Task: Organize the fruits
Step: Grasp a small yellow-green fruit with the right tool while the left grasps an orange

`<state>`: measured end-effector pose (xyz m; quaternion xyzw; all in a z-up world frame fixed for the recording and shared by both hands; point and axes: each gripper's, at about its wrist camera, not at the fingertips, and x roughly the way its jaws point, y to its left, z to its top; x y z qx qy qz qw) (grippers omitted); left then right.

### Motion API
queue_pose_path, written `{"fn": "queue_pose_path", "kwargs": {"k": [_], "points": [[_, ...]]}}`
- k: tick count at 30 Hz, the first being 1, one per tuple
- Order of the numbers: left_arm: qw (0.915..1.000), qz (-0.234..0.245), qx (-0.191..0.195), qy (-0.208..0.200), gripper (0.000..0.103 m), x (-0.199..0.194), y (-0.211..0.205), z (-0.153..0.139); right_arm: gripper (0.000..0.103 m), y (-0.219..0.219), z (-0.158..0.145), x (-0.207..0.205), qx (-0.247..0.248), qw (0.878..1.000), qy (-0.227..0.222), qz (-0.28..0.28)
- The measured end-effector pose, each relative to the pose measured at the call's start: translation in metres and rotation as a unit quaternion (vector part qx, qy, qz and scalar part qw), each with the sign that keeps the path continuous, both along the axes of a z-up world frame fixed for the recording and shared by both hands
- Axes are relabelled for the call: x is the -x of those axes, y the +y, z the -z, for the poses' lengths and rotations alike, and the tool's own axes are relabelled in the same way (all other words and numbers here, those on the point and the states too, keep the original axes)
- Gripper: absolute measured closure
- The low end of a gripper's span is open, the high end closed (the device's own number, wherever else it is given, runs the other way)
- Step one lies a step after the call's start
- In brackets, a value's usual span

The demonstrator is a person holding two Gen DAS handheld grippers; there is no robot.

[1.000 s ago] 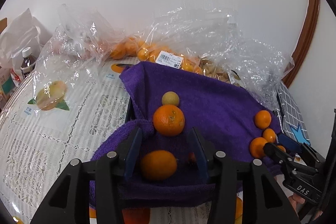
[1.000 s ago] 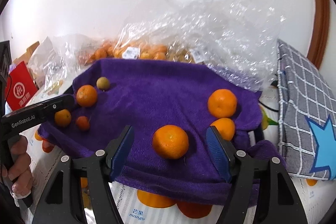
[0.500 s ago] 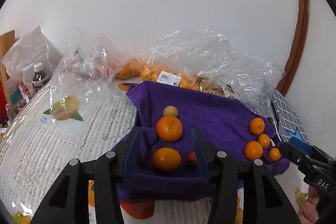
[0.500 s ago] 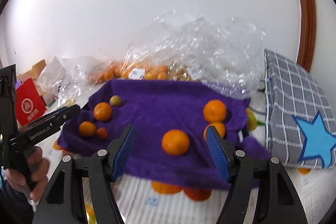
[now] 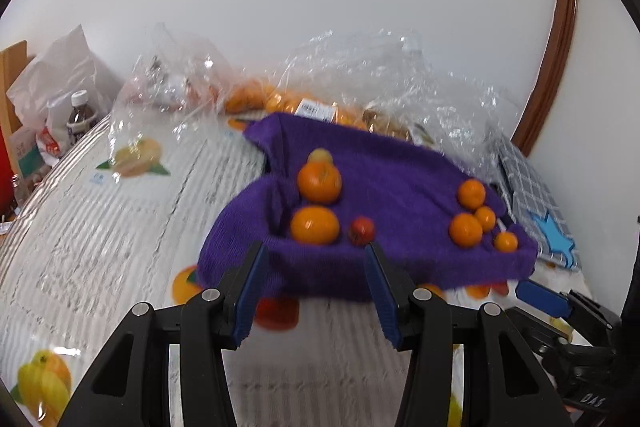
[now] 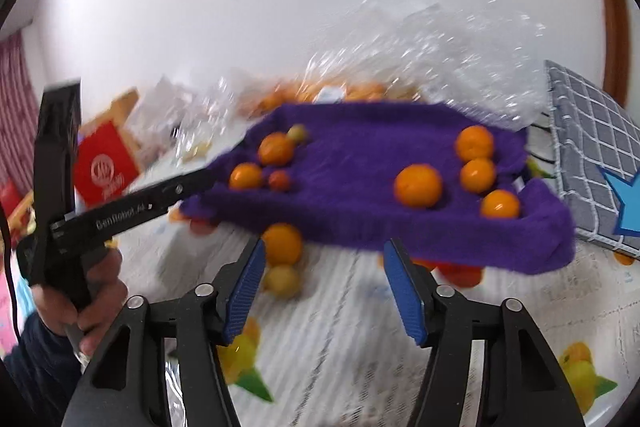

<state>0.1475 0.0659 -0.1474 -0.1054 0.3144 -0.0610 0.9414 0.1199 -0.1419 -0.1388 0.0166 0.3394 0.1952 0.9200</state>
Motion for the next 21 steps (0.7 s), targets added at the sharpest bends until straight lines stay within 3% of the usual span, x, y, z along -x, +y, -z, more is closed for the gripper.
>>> {"fn": "queue_pose_path", "kwargs": {"k": [4, 6, 14, 15, 17, 21], "points": [[0.9998, -0.019, -0.002, 0.012, 0.056, 0.01, 0.009, 0.003, 0.052, 0.017, 0.007, 0.001, 0.019, 0.999, 0.021, -0.015], [0.9995, -0.023, 0.0, 0.021, 0.056, 0.013, 0.014, 0.004, 0.061, 0.024, 0.014, -0.001, 0.026, 0.998, 0.042, -0.03], [0.9987, -0.024, 0.014, 0.044, 0.056, 0.013, 0.022, 0.011, 0.062, 0.033, 0.026, -0.015, 0.033, 0.996, 0.076, -0.04], [0.9987, -0.022, 0.016, 0.044, 0.056, 0.013, 0.022, 0.011, 0.069, 0.035, 0.028, -0.018, 0.036, 0.995, 0.083, -0.041], [0.9987, -0.018, 0.019, 0.044, 0.056, 0.013, 0.021, 0.011, 0.077, 0.038, 0.031, -0.018, 0.044, 0.994, 0.086, -0.044], [0.999, 0.002, 0.03, 0.033, 0.057, 0.017, 0.017, 0.007, 0.077, 0.038, 0.025, -0.009, 0.052, 0.996, 0.063, -0.047]]}}
